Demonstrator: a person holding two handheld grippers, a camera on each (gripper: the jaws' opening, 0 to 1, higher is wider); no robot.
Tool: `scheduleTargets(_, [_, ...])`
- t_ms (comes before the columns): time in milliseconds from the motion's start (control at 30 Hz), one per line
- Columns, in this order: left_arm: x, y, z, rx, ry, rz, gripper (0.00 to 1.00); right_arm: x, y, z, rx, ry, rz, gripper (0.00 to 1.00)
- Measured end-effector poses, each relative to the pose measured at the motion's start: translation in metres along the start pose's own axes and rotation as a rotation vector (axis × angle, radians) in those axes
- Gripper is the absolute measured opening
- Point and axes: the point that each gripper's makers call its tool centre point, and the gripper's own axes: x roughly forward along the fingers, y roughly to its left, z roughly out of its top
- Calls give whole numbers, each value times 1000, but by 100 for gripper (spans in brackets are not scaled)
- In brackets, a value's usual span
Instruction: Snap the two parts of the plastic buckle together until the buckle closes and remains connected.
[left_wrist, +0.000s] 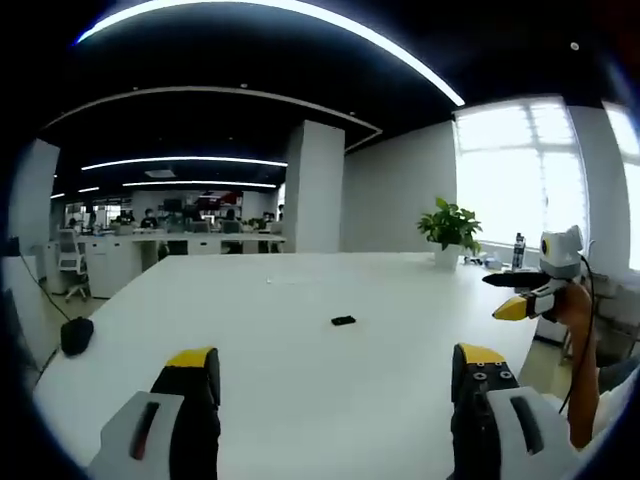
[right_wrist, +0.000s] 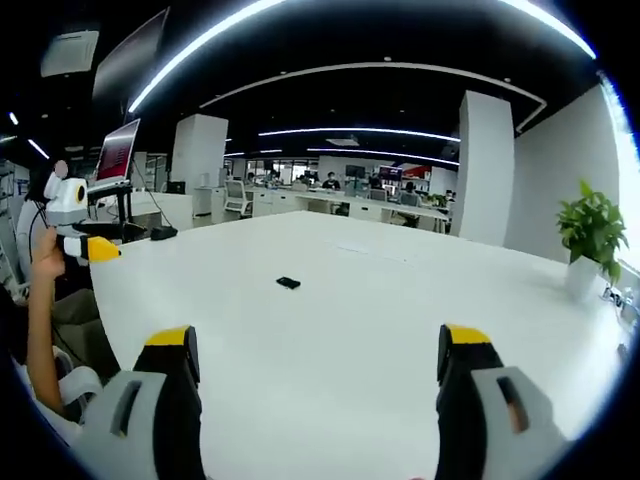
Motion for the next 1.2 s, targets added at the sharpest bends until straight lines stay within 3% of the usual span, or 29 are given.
scheduleTargets(233, [6, 2, -10, -7, 33, 16, 98, -1, 1, -2, -7, -9, -47, 100])
scheduleTargets(367, [6, 3, -18, 0, 60, 40, 98, -1, -9, -14, -19, 50, -128, 100])
scheduleTargets(500, [0, 4, -21, -1, 71, 69, 99, -9, -12, -13, 26, 32, -156, 100])
scheduleTargets(767, [-24, 7, -9, -11, 1, 116, 98, -34, -20, -25, 90, 8, -189, 100])
scheduleTargets(967, [-35, 13, -11, -21, -24, 153, 98, -52, -34, -34, 117, -8, -243, 100])
scheduleTargets(1200, [-37, 30, -12, -27, -50, 205, 98, -50, -52, -40, 138, -35, -288, 100])
